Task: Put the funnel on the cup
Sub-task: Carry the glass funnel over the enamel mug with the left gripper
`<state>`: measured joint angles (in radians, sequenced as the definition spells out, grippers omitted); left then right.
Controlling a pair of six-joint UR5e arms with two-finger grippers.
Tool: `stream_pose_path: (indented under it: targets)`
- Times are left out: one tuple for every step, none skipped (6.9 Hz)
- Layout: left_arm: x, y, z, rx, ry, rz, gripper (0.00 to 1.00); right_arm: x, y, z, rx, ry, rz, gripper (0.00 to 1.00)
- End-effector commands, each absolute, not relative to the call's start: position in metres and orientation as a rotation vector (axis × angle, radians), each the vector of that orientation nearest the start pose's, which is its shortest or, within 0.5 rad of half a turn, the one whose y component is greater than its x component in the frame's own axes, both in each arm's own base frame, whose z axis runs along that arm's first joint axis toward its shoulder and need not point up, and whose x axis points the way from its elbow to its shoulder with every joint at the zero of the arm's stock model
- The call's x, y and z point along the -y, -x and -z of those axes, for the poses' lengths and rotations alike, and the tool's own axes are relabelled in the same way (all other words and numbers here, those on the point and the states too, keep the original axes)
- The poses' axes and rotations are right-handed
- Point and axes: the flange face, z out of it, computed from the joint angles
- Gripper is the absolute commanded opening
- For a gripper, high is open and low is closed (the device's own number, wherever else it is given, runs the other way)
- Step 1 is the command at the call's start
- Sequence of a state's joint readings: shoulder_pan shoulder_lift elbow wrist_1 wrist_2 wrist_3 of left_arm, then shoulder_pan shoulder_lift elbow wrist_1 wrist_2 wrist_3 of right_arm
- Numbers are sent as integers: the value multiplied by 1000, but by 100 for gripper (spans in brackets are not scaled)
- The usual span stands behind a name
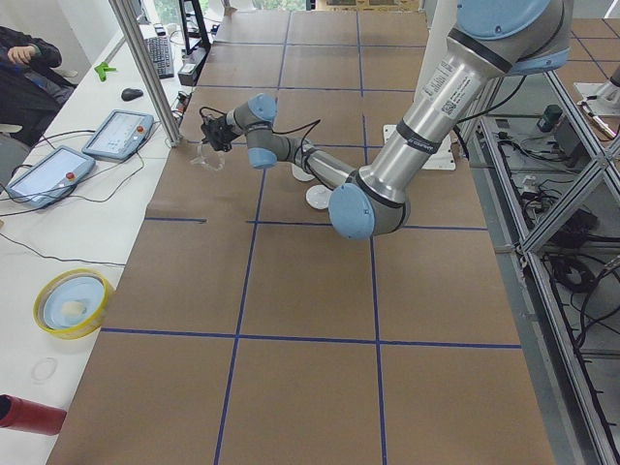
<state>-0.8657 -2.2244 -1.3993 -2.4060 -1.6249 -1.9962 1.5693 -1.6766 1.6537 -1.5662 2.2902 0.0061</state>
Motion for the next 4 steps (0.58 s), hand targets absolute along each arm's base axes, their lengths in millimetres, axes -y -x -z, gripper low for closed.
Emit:
stream_pose_path:
  targets:
    - [581, -351, -171, -1194, -250, 680, 0, 446, -67, -671, 719, 20, -11, 100]
    - [545, -329, -142, -1111, -220, 565, 0, 446, -67, -671, 719, 20, -11, 100]
    - [518, -324, -120, -1046, -174, 549, 0, 446, -67, -671, 719, 20, -11, 100]
    - [497, -351, -102, -954, -118, 459, 0, 446, -67, -671, 719, 20, -11, 100]
